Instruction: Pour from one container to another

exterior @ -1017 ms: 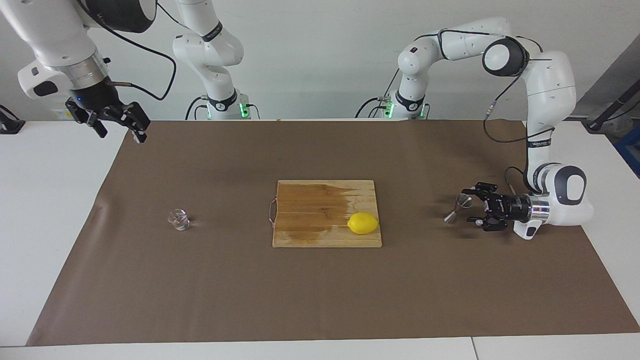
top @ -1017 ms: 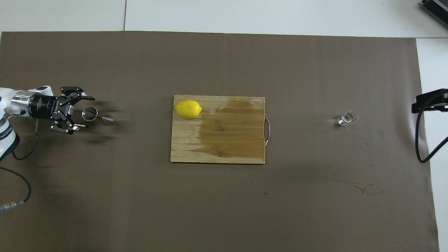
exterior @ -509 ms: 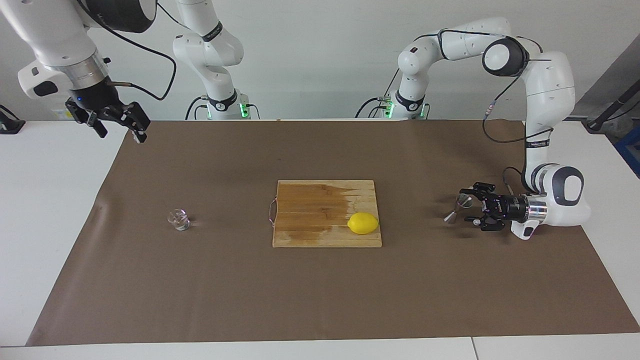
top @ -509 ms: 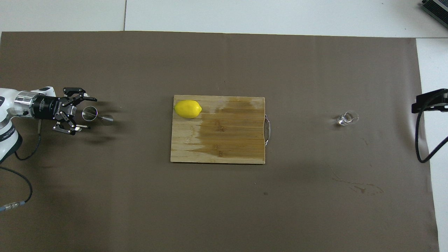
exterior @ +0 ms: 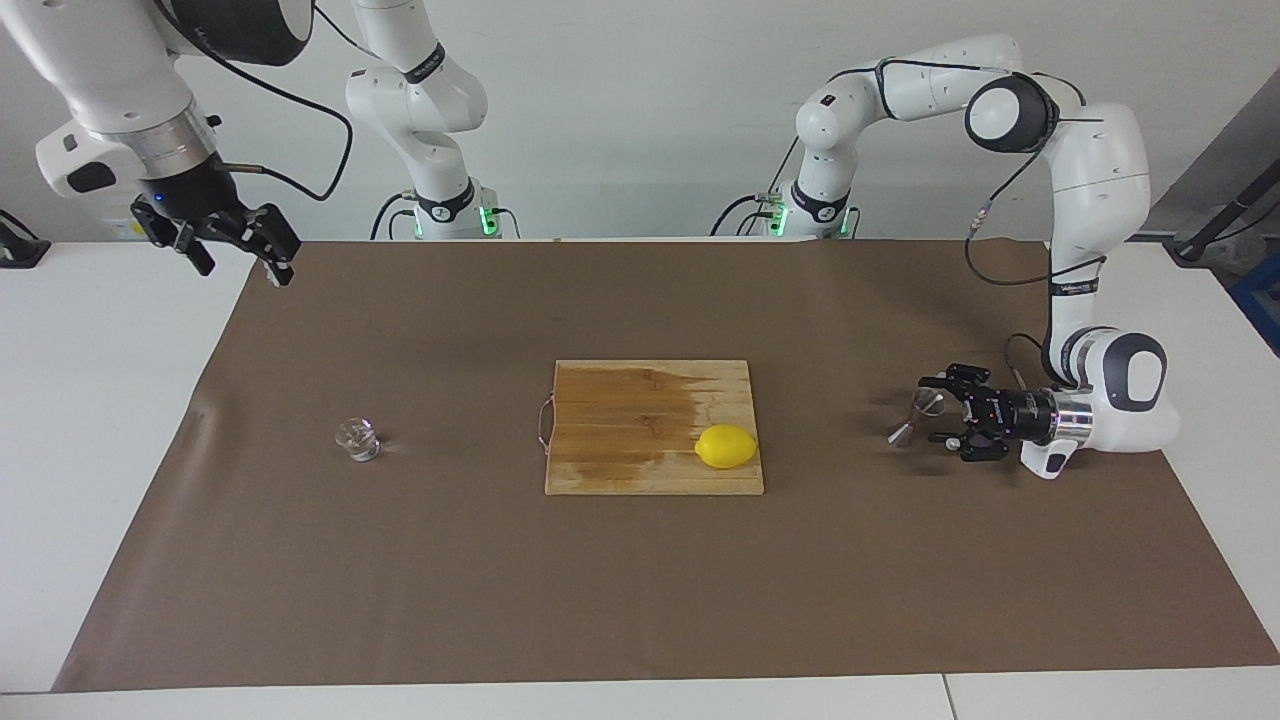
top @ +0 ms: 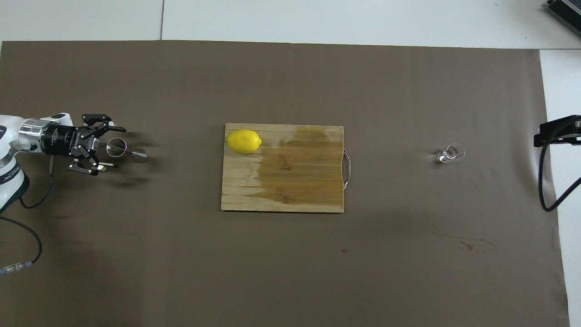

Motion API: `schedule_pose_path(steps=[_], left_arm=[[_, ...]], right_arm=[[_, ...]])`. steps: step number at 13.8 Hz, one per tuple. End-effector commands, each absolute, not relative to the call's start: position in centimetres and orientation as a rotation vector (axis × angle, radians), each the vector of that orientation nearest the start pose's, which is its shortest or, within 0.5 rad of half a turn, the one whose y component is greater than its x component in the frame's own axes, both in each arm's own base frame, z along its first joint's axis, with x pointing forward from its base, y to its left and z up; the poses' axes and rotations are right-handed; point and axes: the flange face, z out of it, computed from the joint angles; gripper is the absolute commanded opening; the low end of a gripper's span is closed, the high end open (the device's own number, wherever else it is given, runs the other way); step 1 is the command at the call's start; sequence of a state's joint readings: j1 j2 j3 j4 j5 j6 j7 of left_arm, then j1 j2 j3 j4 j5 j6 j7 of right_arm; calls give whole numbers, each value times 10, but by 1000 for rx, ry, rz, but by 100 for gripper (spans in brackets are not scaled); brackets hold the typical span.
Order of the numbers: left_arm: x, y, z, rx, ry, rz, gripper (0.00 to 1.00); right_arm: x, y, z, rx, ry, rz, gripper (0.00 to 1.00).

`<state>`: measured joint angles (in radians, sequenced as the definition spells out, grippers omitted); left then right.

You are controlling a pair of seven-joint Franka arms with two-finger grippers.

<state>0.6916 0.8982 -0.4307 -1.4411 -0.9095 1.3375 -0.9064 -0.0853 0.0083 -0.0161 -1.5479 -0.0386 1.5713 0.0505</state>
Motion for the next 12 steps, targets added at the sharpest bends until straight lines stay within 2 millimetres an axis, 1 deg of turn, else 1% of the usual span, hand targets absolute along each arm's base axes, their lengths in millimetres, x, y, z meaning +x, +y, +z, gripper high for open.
schedule_pose_path(steps=[1, 3, 6, 10, 12], left_arm=[[627, 126, 227, 1344, 1151, -1361, 100], [626, 128, 227, 1339, 1149, -1364, 100], [625, 130, 228, 1325, 1136, -1364, 93], [626, 128, 229, 1331, 1113, -1353, 75], [626, 128, 229, 1333, 1109, -1349, 67]], right_arm=[[546, -59, 631, -3144, 251, -14, 100], [546, -59, 631, -3144, 251, -14, 100], [546, -59, 631, -3144, 251, -14, 100], [546, -59, 631, -3144, 251, -14, 100], [546, -59, 631, -3144, 251, -14, 100]])
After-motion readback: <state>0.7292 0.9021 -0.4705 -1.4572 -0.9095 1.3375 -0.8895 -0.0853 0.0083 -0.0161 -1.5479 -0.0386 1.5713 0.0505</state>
